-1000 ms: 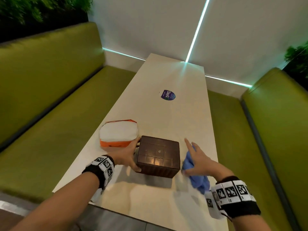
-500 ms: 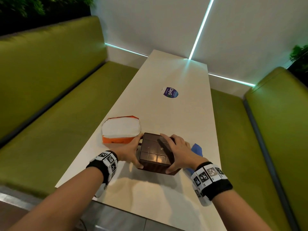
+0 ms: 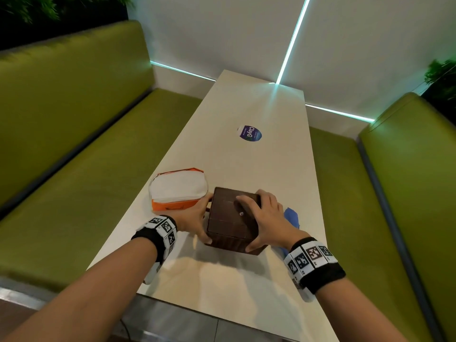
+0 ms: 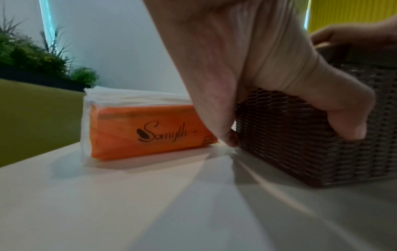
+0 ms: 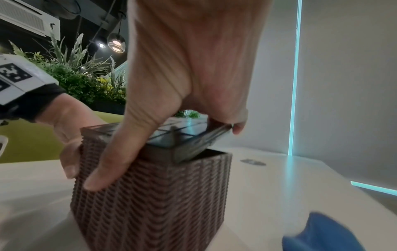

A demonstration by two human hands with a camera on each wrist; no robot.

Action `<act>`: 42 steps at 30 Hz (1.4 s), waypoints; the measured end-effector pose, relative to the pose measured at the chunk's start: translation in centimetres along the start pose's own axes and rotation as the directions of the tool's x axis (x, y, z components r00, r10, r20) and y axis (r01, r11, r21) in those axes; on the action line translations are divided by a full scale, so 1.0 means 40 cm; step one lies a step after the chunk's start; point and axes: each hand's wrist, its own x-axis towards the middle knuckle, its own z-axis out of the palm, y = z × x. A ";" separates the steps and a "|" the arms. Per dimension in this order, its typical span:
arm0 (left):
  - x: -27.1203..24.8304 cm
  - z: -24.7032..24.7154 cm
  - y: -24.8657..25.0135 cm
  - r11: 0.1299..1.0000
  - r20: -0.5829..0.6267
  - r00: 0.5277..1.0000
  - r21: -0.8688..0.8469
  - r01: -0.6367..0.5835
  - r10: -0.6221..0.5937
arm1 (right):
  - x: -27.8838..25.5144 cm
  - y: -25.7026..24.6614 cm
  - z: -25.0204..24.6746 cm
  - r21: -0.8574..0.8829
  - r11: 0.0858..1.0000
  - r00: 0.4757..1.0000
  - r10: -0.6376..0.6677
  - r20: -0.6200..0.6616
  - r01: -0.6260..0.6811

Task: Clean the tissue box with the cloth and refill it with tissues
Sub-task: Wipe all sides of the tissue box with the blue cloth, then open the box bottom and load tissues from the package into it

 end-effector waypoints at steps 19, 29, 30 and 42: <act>-0.007 0.001 0.002 0.999 -0.048 0.998 -0.016 0.027 -0.028 | -0.218 -0.001 -0.095 0.977 0.141 0.969 0.212 0.129 -0.161; -0.046 0.020 0.016 0.995 -0.048 0.999 -0.095 0.008 -0.013 | -0.205 -0.002 0.116 0.539 0.819 0.956 0.039 0.292 -0.198; -0.050 0.021 0.020 0.997 -0.059 0.998 -0.080 0.018 -0.023 | -0.195 -0.002 0.128 0.514 0.837 0.959 0.042 0.281 -0.188; -0.102 0.010 -0.034 0.989 -0.084 0.996 -0.148 0.008 -0.020 | -0.148 -0.027 0.265 0.249 0.955 0.986 0.166 -0.007 -0.159</act>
